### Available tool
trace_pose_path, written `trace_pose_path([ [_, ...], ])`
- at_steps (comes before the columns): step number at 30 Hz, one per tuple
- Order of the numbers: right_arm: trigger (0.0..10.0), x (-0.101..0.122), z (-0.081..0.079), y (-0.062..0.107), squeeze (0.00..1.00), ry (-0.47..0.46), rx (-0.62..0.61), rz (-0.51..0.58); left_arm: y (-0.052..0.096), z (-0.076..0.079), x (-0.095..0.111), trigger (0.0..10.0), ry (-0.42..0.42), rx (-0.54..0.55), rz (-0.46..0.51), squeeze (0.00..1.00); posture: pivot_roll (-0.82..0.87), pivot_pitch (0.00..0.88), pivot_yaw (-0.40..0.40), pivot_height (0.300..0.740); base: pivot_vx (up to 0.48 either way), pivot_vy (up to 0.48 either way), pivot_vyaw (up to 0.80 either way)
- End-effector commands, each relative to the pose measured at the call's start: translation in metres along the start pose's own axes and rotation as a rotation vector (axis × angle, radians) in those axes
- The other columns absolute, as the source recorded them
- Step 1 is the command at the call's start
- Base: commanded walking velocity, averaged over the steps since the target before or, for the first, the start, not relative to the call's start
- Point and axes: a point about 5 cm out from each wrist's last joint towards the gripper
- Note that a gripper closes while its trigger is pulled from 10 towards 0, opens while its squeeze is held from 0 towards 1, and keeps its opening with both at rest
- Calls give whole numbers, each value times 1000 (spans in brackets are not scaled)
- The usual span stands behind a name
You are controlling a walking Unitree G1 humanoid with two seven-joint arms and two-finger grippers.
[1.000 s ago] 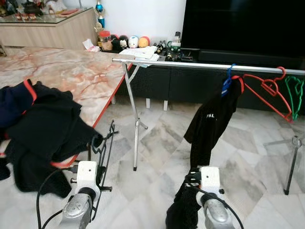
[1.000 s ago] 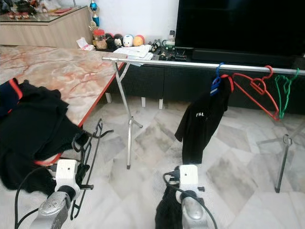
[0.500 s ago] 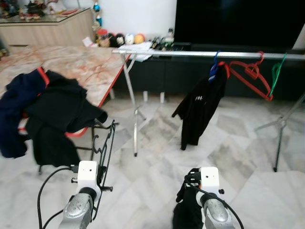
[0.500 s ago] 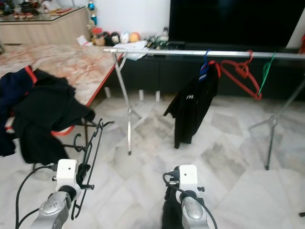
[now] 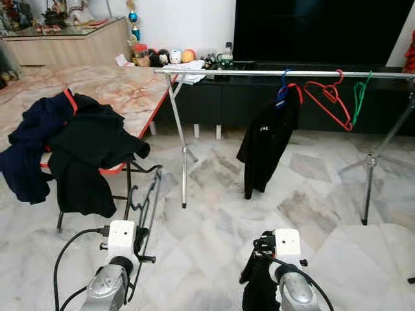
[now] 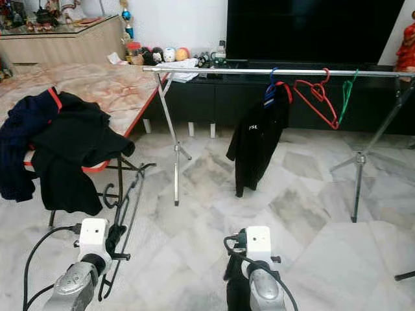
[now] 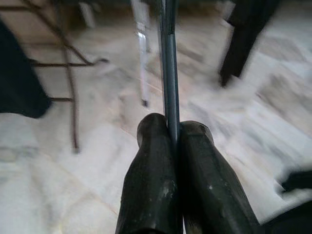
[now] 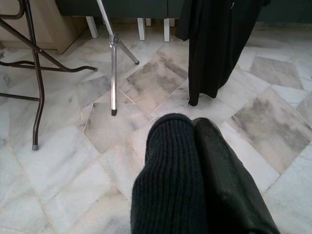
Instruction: Hang hanger
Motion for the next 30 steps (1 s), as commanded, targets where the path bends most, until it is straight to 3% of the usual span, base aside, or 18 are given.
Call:
trace_pose_path([
  [1,10000,7,-3,-4,0,8,17,18,-1,2,2,10000,-38,-98,-21,0,29,30,56,740,0,0,0],
  [3,10000,14,0,-8,0,33,24,14,1,7,-1,10000,-131,-247,-64,0,31,30,57,740,0,0,0],
  [4,10000,22,3,-13,0,51,21,16,4,9,-6,10000,-229,-365,-115,0,33,29,56,740,0,0,0],
  [6,10000,30,7,-17,0,64,9,22,8,9,-11,10000,-327,-459,-163,0,32,27,56,740,0,0,0],
  [8,10000,33,8,-18,0,67,6,26,9,8,-12,10000,-354,-489,-174,0,32,27,56,740,0,0,0],
  [9,10000,43,10,-22,0,77,-3,42,13,6,-15,10000,-428,-570,-218,0,33,25,54,740,0,0,0],
  [10,10000,46,11,-24,0,83,-7,48,14,6,-15,10000,-452,-600,-229,0,33,23,54,740,0,0,0],
  [15,10000,58,12,-30,0,104,-21,52,17,7,-6,10000,-478,-733,-239,0,36,15,51,740,0,0,0],
  [22,10000,63,0,-36,0,130,36,17,22,18,10,10000,-464,-942,-223,0,38,3,51,740,0,0,0],
  [30,10000,72,-7,-40,0,114,63,18,18,23,28,10000,-421,-999,-158,0,35,0,49,740,0,0,0],
])
Point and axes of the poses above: a point about 5 cm out from each wrist's last joint towards the gripper, its own y axis pointing back from the gripper into the wrist, its own x axis along the axis of the wrist's last joint, z = x × y, and after that the axes turned 13 degrees about -y, right-handed
